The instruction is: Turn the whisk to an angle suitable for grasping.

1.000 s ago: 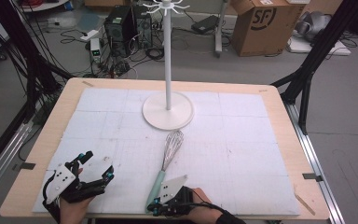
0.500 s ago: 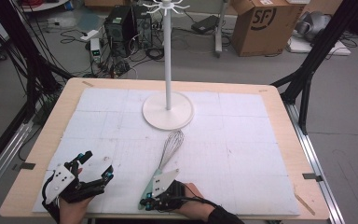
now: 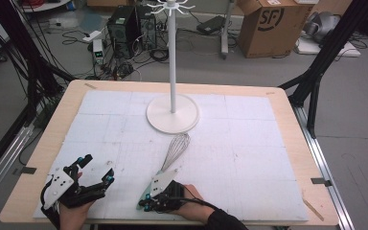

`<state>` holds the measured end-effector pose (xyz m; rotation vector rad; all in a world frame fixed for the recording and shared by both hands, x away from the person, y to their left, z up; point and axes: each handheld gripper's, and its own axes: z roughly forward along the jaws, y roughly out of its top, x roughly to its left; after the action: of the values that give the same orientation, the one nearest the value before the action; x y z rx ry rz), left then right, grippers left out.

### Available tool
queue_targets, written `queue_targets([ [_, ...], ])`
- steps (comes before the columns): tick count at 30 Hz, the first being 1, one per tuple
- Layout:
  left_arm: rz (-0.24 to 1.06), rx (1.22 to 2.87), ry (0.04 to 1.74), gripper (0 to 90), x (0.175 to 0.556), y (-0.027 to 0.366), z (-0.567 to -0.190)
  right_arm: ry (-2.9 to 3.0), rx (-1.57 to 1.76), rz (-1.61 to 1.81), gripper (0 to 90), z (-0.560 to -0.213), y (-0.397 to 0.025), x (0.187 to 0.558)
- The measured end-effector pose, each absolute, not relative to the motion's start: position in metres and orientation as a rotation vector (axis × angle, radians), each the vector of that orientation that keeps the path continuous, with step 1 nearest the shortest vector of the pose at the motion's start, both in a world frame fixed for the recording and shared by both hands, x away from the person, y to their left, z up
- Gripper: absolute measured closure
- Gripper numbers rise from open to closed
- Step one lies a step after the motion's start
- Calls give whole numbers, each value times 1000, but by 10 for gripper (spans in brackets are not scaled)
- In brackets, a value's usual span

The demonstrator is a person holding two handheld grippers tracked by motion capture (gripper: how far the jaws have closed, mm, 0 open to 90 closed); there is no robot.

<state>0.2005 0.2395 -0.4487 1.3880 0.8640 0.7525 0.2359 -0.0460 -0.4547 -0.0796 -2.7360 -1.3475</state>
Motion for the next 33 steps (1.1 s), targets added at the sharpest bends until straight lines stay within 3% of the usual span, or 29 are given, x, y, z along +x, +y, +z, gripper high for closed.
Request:
queue_targets([
  [33,755,1391,866,108,201,240,-449,-2728,-205,-1397,894,-458,-31,256],
])
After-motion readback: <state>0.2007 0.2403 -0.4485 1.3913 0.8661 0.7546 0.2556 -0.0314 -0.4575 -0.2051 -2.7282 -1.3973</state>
